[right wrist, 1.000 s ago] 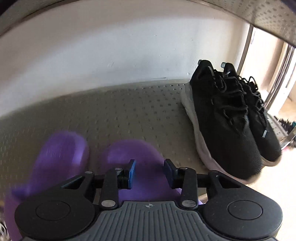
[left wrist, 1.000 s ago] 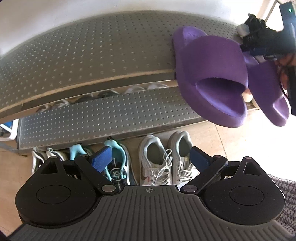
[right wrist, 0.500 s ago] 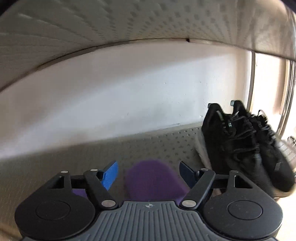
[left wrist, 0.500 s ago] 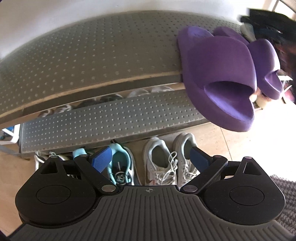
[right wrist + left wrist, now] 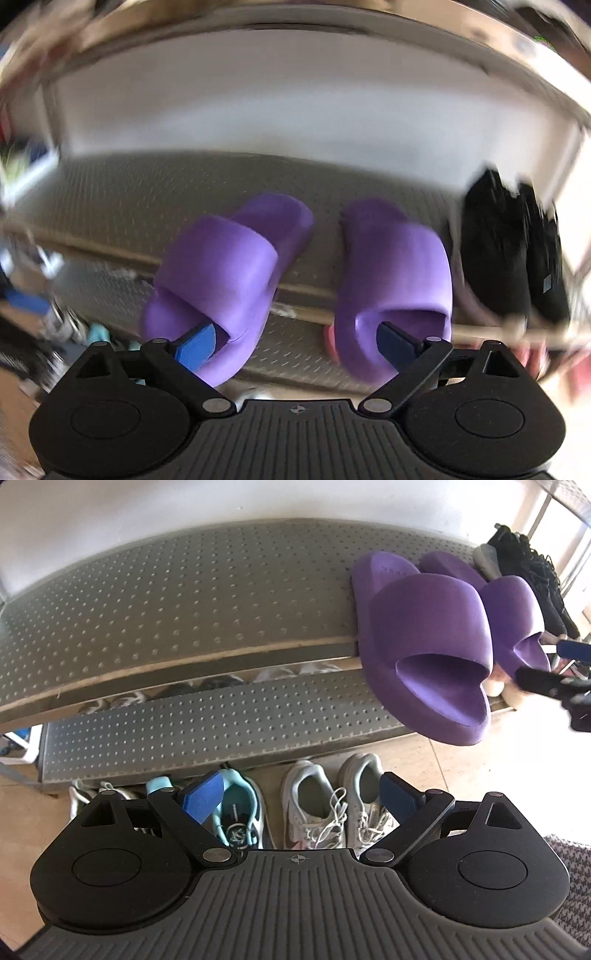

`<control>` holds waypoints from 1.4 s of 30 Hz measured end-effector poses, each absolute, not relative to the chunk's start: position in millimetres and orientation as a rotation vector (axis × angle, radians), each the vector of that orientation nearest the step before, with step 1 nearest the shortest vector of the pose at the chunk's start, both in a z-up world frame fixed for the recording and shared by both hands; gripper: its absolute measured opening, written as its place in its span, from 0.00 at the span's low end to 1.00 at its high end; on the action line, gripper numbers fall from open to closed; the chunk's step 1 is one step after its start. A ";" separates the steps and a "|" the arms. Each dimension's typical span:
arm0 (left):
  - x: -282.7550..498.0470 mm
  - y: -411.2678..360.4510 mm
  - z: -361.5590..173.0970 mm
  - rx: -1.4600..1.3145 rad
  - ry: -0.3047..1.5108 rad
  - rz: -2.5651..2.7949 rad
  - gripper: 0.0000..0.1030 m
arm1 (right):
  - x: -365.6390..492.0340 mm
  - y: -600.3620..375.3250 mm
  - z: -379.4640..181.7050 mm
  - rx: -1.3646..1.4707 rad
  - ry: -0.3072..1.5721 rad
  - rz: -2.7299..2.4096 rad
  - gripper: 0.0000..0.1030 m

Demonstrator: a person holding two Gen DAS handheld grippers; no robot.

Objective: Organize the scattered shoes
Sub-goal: 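Lower the purple slides beside the black sneakers and open the right gripper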

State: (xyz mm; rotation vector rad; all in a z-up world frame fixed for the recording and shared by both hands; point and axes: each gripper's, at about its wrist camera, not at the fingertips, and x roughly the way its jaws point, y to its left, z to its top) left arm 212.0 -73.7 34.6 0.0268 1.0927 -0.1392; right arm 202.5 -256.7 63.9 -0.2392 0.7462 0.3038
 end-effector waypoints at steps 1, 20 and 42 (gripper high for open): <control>211.7 -73.6 34.5 0.028 1.093 -0.136 0.92 | 205.3 -255.2 62.2 -0.226 0.760 0.317 0.92; 221.8 -95.4 22.6 0.039 1.131 -0.160 0.92 | 250.4 -233.6 51.3 -0.113 0.764 0.108 0.16; 219.7 -93.0 14.6 0.069 1.133 -0.171 0.92 | 223.8 -260.3 73.4 -0.102 0.684 0.117 0.91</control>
